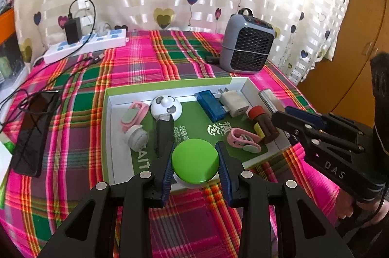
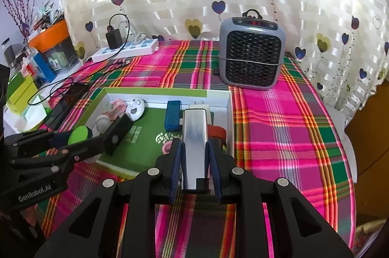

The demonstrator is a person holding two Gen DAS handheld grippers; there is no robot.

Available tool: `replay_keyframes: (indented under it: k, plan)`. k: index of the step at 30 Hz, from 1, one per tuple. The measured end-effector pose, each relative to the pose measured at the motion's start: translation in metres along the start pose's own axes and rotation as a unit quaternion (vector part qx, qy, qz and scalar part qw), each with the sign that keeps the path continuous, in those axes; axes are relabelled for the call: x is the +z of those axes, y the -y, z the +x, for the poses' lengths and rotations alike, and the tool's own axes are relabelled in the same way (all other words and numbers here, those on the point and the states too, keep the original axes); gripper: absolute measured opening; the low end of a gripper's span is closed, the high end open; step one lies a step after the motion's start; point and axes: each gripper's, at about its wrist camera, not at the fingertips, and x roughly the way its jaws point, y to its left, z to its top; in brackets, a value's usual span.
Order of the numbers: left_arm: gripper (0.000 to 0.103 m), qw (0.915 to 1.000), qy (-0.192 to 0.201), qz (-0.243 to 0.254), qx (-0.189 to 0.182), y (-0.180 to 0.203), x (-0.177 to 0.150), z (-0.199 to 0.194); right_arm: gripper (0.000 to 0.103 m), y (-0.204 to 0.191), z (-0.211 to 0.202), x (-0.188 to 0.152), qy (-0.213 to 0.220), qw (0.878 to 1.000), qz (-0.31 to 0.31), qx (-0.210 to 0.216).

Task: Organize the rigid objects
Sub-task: 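Lower the silver bar into the box with the right tool while the left lowers the green object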

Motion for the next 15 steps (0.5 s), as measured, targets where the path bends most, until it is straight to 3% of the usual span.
replay_keyframes:
  k: [15]
  plan:
    - [0.032, 0.9999, -0.011, -0.008, 0.000, -0.004, 0.013, 0.033, 0.024, 0.000, 0.048, 0.022, -0.029, 1.000, 0.003, 0.004]
